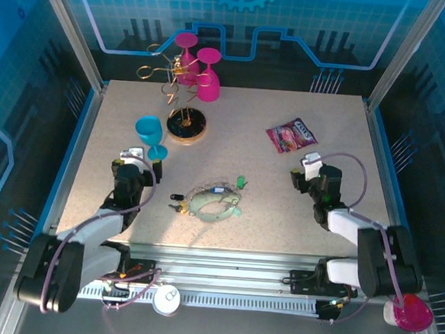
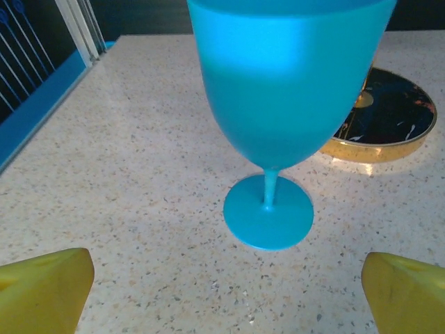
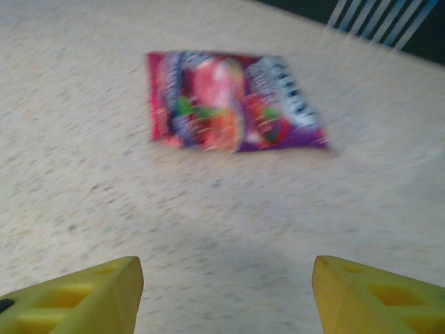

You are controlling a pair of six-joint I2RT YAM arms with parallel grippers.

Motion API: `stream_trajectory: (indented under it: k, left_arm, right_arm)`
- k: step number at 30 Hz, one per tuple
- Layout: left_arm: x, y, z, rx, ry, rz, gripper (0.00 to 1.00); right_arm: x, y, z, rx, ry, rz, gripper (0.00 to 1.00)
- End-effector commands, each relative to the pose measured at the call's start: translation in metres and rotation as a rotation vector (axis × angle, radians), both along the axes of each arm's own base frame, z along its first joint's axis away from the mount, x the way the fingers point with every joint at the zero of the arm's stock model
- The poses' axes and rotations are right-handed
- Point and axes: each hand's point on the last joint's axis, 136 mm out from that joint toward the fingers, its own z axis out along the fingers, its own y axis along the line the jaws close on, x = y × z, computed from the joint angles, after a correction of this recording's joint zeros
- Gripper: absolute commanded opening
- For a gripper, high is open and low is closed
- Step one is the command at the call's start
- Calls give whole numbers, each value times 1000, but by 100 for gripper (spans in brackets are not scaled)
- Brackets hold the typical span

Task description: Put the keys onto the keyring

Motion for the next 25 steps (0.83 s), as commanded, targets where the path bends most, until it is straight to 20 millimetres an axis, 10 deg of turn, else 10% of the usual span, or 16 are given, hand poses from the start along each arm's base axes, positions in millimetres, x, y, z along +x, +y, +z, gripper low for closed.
stream_trajectory:
  k: [1,8,11,21,23,25]
  left_arm:
    - [17,-10,21,-77,-163,-75,99]
    - [48,-18,-5,-64,-195,-147,99]
    - [54,12,-11,-98,-108,40,99]
    - [70,-18,-19,-146,-7,-189,99]
    - [70,-18,-19,-144,-10,-189,99]
    - [69,-20,-18,-136,-17,-194,99]
  right_arm:
    - [23,19,28,120,-137,72,65]
    - [23,0,18,241,-182,52,68]
    - [34,-5,13,238,-113,17,68]
    - [34,-5,12,232,-114,8,75]
    - [34,-5,12,229,-112,7,99]
    - [35,-7,12,226,-115,-2,100]
